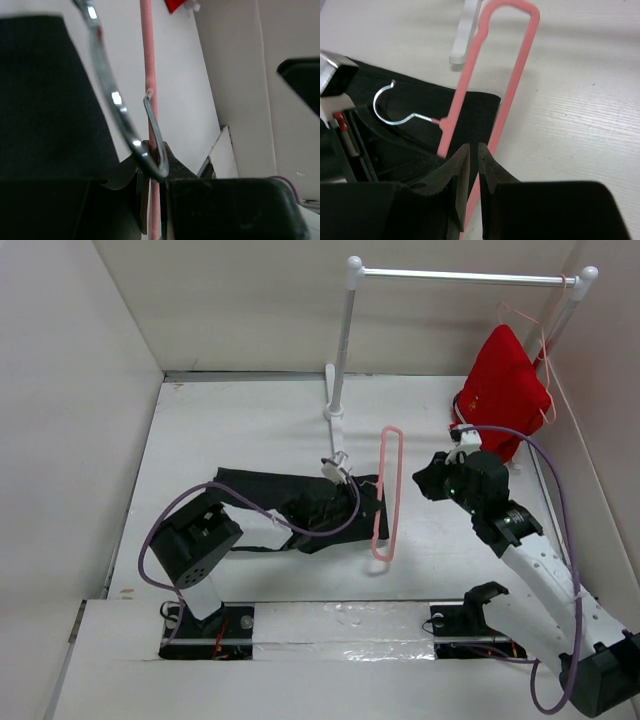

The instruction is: Place the trousers on the hanger

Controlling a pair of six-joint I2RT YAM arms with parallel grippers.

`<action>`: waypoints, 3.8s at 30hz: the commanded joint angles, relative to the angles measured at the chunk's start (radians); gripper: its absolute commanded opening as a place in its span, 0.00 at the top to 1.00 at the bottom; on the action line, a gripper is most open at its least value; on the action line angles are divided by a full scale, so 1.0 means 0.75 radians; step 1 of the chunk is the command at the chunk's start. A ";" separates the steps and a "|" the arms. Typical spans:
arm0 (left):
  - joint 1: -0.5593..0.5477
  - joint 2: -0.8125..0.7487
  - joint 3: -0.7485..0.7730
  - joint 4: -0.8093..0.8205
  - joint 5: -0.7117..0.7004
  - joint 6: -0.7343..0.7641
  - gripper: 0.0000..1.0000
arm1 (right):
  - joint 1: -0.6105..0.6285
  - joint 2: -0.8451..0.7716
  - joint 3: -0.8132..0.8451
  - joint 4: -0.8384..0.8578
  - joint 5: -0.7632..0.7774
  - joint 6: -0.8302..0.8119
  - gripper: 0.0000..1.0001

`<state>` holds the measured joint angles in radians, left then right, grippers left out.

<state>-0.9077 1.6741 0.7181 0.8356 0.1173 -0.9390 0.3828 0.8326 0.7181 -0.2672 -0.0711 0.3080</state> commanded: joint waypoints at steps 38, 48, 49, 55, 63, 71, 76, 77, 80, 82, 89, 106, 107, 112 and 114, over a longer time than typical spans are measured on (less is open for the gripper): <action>-0.072 0.292 -0.021 0.275 -0.195 -0.208 1.00 | 0.023 0.773 -0.197 0.606 -0.224 0.088 0.64; -0.072 0.312 -0.045 0.281 -0.232 -0.194 1.00 | 0.023 0.906 -0.201 0.669 -0.267 0.096 0.59; -0.072 0.316 -0.043 0.271 -0.226 -0.194 1.00 | 0.023 0.911 -0.211 0.681 -0.275 0.105 0.59; -0.060 0.302 -0.060 0.262 -0.263 -0.163 1.00 | -0.054 0.886 -0.252 0.757 -0.347 0.141 0.96; -0.035 0.263 -0.105 0.232 -0.349 -0.094 1.00 | -0.195 0.614 -0.330 0.708 -0.384 0.150 1.00; 0.008 0.122 -0.252 0.205 -0.428 -0.012 1.00 | -0.422 0.291 -0.338 0.510 -0.431 0.125 1.00; 0.020 0.032 -0.309 0.136 -0.439 0.027 1.00 | -0.531 0.142 -0.317 0.422 -0.429 0.121 1.00; 0.020 0.026 -0.315 0.133 -0.441 0.031 1.00 | -0.575 0.138 -0.309 0.428 -0.447 0.125 1.00; 0.034 0.012 -0.358 0.117 -0.457 0.023 1.00 | -0.627 0.140 -0.252 0.377 -0.517 0.117 1.00; 0.051 0.012 -0.373 0.107 -0.449 0.033 1.00 | -0.641 0.152 -0.227 0.373 -0.566 0.113 1.00; 0.106 -0.068 -0.424 0.044 -0.482 0.047 1.00 | -0.743 0.140 -0.229 0.381 -0.578 0.119 1.00; 0.118 -0.334 -0.489 -0.181 -0.588 0.058 1.00 | -0.864 0.248 -0.301 0.497 -0.682 0.176 1.00; 0.104 -0.338 -0.489 -0.184 -0.602 0.060 1.00 | -0.864 0.262 -0.305 0.499 -0.684 0.170 1.00; 0.006 -0.479 -0.404 -0.330 -0.712 0.092 1.00 | -0.838 0.287 -0.332 0.518 -0.625 0.154 1.00; -0.037 -0.540 -0.352 -0.388 -0.825 0.123 1.00 | -0.838 0.291 -0.313 0.489 -0.593 0.127 1.00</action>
<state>-0.9108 1.3552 0.3923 0.6769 -0.2893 -0.9127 -0.2314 1.0607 0.4568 -0.0154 -0.6437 0.4427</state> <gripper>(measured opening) 0.061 0.021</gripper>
